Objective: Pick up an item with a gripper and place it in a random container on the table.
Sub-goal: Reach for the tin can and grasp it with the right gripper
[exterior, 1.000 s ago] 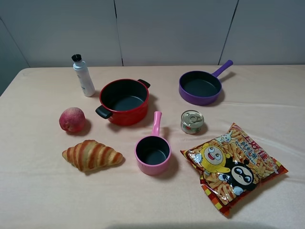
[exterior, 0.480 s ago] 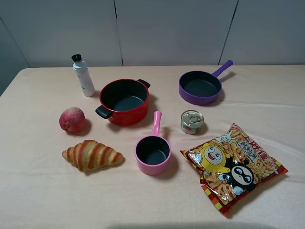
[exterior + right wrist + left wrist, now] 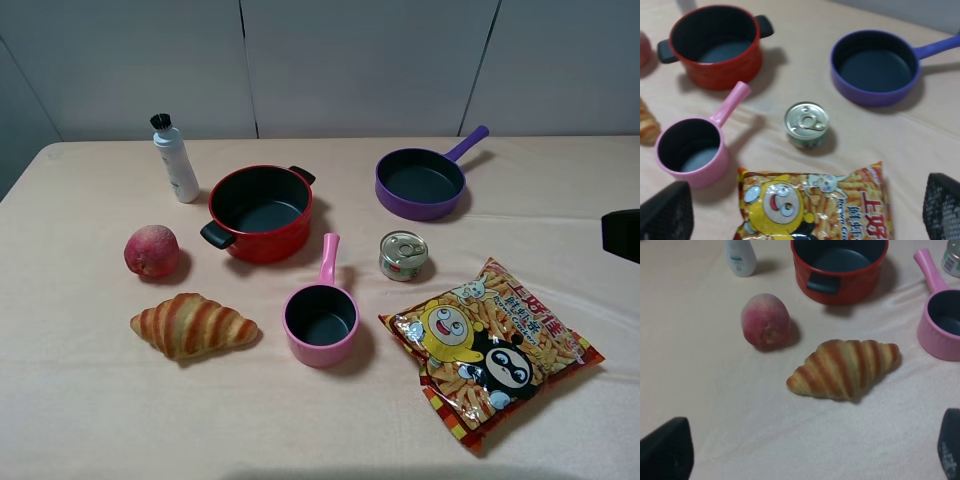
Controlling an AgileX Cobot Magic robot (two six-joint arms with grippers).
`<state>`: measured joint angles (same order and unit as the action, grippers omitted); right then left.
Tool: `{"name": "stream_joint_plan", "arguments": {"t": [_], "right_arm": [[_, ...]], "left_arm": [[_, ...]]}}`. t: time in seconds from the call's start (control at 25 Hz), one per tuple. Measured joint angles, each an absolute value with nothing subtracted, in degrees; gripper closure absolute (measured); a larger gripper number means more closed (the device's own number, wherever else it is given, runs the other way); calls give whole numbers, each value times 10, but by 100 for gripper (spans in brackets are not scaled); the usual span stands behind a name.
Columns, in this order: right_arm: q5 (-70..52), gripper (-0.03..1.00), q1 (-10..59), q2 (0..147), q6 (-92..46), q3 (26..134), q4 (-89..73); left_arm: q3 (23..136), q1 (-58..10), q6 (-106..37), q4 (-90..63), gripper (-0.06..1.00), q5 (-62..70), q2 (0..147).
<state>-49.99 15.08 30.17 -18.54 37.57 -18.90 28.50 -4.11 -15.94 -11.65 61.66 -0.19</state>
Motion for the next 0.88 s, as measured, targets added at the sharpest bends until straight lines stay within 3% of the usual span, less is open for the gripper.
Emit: {"name": "stream_joint_plan", "arguments": {"t": [0.88], "right_arm": [[-481,27,151,536,-249,452,-263]], "left_arm": [[285,-41,-159,-116,-5,617,-2]]}}
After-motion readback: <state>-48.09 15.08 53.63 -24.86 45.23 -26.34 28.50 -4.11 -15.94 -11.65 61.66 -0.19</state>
